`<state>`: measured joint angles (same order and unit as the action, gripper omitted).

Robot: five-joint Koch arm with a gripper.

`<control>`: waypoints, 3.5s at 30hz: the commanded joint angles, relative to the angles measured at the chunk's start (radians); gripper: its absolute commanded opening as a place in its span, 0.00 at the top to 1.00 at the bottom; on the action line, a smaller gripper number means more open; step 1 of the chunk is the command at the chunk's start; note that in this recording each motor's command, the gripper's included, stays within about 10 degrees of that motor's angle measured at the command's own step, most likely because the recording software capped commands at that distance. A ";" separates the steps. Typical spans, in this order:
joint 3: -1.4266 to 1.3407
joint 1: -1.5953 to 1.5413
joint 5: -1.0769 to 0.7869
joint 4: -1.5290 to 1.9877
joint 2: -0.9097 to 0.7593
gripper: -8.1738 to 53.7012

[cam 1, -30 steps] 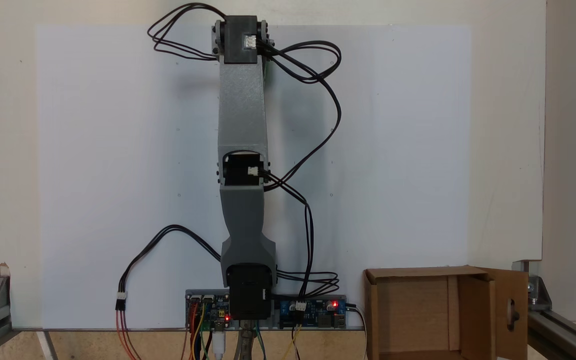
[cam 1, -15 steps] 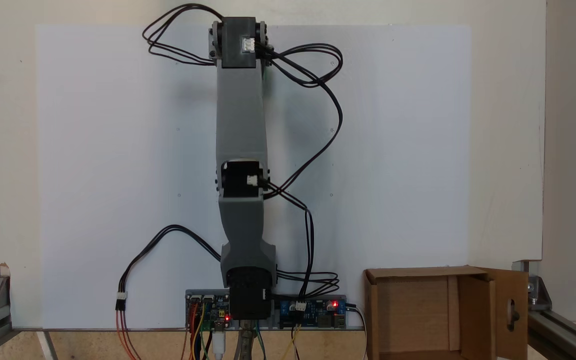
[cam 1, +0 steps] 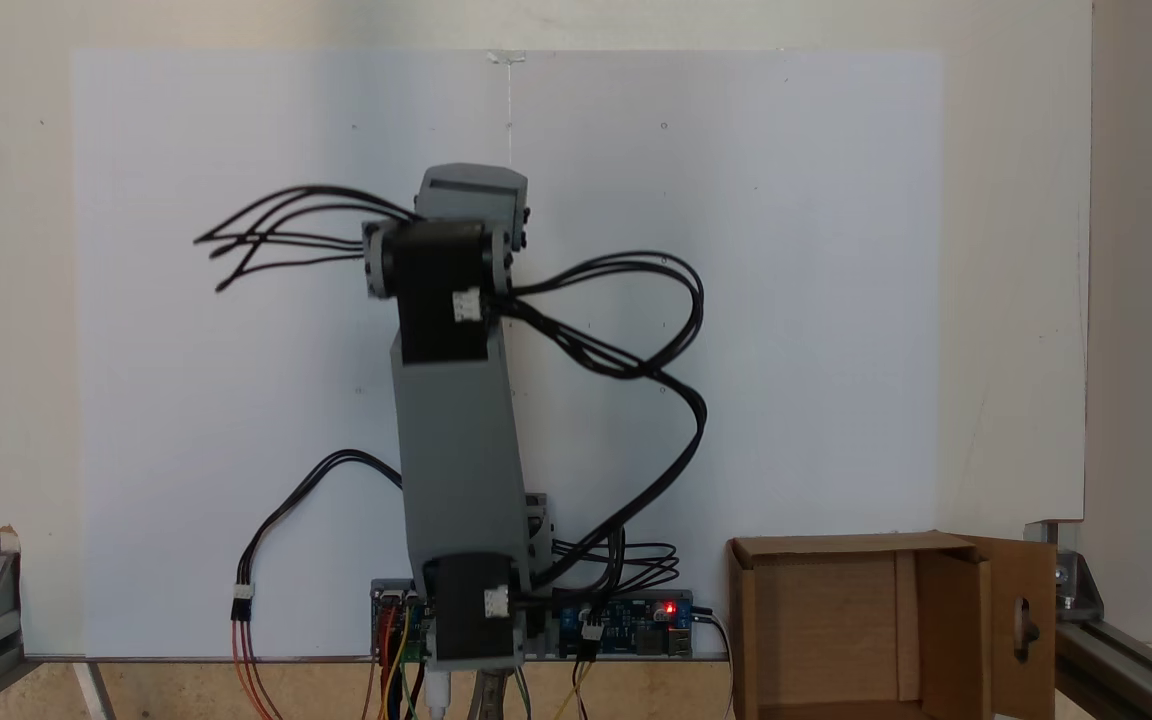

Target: Grasp a green dice and put it in the bin.

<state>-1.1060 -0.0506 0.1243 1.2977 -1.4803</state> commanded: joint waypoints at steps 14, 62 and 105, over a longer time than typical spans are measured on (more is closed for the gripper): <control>-0.057 0.186 0.006 -0.152 -0.140 0.67; -0.064 1.623 -0.522 -0.256 -0.189 0.67; -0.325 1.891 -0.566 -0.591 -0.061 0.28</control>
<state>-1.4603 1.8438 -0.4218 0.7256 -1.4818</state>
